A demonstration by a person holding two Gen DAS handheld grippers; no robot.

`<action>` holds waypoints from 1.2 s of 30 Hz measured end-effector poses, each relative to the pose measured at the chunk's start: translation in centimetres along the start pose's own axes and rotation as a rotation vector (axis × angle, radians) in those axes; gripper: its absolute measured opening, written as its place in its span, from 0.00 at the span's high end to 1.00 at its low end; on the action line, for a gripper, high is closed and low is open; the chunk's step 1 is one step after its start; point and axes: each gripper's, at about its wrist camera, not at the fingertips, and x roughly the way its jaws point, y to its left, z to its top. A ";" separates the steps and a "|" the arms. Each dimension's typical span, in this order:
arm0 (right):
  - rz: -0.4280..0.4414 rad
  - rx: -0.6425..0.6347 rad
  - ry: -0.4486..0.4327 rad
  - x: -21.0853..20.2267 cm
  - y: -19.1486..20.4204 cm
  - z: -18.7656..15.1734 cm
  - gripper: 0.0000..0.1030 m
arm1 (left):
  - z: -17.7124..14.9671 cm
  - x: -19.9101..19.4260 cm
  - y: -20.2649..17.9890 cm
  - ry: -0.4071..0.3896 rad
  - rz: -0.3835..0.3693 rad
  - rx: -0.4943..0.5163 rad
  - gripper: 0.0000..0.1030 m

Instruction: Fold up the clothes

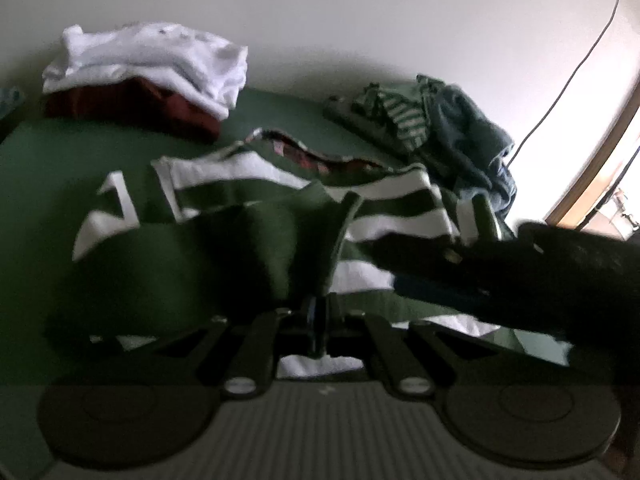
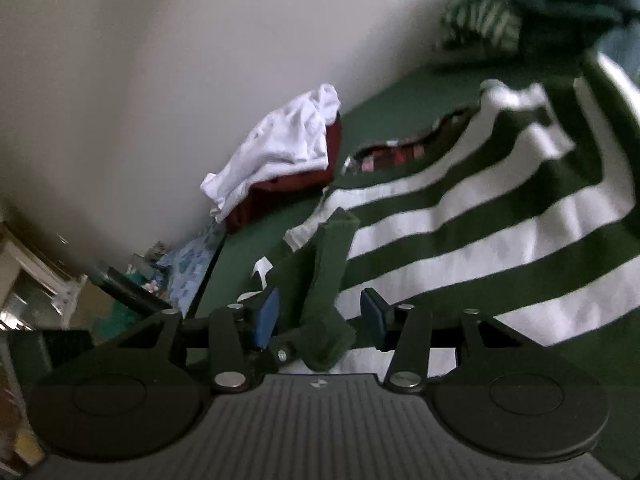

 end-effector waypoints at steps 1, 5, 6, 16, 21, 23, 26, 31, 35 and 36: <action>0.009 0.008 0.010 0.6 -0.3 0.1 0.51 | -0.1 0.2 -0.1 0.005 0.006 -0.002 1.00; 0.022 0.047 0.070 3.1 -1.3 0.1 0.52 | -0.5 0.6 -0.7 0.021 0.016 -0.006 1.00; 0.023 0.049 0.081 3.6 -1.5 0.1 0.54 | -0.6 0.7 -0.8 0.025 0.019 -0.006 1.00; 0.100 -0.105 -0.048 0.4 1.1 2.7 0.94 | -1.2 -3.4 -1.8 0.013 0.023 0.088 0.99; 0.116 -0.147 -0.269 -5.1 1.9 6.2 0.94 | -4.4 -5.1 -2.5 0.080 0.011 0.101 0.99; 0.118 -0.119 -0.344 -7.3 1.4 7.6 0.94 | -5.3 -4.5 -2.3 0.107 0.035 0.089 0.99; 0.111 -0.083 -0.464 -10.5 0.7 9.6 0.94 | -5.7 -4.1 -1.4 0.116 0.066 0.034 0.99; 0.048 -0.078 -0.625 -14.8 -0.7 12.0 0.94 | -6.0 -4.3 -0.9 0.101 0.125 0.016 0.99; -0.056 -0.122 -0.628 -16.0 -2.1 12.3 0.94 | -6.6 -4.5 -1.5 0.088 0.160 0.025 0.99; -0.096 -0.146 -0.614 -15.8 -2.6 12.2 0.94 | -6.7 -4.6 -1.6 0.086 0.169 0.029 0.99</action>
